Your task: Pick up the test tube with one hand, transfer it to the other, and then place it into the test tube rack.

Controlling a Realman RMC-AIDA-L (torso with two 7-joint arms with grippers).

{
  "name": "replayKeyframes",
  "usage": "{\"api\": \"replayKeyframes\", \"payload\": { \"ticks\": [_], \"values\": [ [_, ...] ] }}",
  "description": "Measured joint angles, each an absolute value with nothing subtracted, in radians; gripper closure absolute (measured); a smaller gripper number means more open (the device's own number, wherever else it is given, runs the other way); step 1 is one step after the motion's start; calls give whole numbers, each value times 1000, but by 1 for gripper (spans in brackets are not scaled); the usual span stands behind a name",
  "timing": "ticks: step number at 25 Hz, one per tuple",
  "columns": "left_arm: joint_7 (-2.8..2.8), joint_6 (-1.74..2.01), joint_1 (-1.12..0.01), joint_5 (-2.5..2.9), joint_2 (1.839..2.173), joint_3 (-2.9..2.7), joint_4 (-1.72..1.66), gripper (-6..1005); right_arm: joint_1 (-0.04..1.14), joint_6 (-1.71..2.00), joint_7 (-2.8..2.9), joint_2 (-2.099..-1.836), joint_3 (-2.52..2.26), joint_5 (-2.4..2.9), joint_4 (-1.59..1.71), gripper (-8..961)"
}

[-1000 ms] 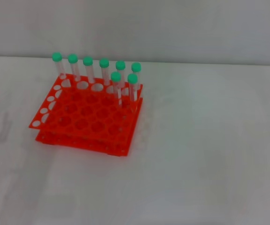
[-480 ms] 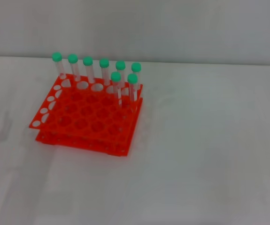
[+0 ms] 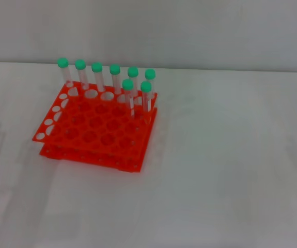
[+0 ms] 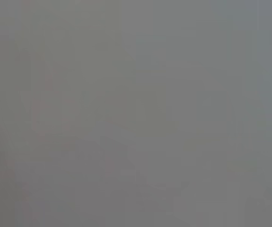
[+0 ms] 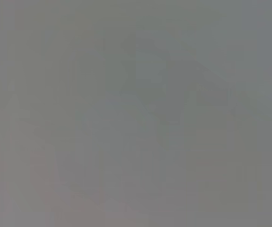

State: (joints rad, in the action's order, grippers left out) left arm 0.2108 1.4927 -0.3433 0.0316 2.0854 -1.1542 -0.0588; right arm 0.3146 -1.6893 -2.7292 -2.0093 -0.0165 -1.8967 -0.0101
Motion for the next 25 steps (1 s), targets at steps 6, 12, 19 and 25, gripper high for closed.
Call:
{"api": "replayKeyframes", "payload": {
  "ticks": [6, 12, 19, 25],
  "values": [
    [185, 1488, -341, 31, 2089, -1154, -51, 219, 333, -1676, -2723, -2011, -13, -1901, -13, 245],
    [192, 1486, -343, 29, 2089, -1154, -51, 220, 339, -1670, -2722, -2011, -12, -1902, -16, 245],
    [195, 1485, -371, 29, 2090, -1153, -51, 221, 339, -1655, -2727, -2011, -13, -1900, -12, 245],
    [245, 1483, -388, 10, 2090, -1153, -51, 222, 339, -1611, -2723, -2011, -29, -1896, -14, 245]
  ]
}}
